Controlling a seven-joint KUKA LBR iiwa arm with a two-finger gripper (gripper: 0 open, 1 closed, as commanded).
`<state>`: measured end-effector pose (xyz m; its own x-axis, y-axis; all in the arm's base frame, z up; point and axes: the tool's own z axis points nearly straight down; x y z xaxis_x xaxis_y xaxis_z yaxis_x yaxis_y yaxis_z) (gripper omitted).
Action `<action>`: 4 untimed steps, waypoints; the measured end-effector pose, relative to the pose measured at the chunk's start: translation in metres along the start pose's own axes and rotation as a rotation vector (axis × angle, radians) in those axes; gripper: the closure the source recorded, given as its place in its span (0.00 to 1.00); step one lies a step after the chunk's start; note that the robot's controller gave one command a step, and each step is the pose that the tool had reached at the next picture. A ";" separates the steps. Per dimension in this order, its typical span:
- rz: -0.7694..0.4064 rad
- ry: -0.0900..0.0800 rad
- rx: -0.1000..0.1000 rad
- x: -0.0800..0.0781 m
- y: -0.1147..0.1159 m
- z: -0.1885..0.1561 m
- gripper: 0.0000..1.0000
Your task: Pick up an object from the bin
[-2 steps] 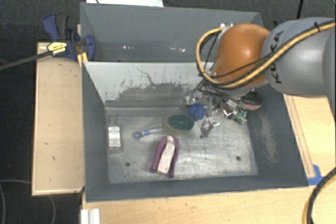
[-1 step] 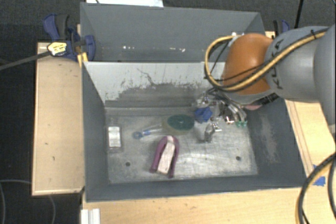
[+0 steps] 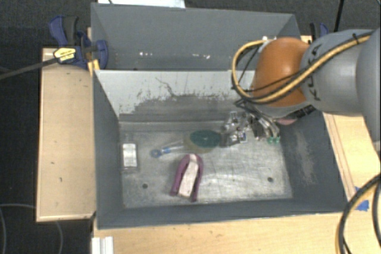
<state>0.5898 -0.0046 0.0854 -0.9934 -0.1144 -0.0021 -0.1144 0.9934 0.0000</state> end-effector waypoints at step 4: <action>-0.324 -0.007 0.000 0.030 0.083 -0.145 1.00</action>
Offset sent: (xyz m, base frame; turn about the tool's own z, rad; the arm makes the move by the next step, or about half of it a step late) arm 0.0000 0.0000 0.0000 0.0000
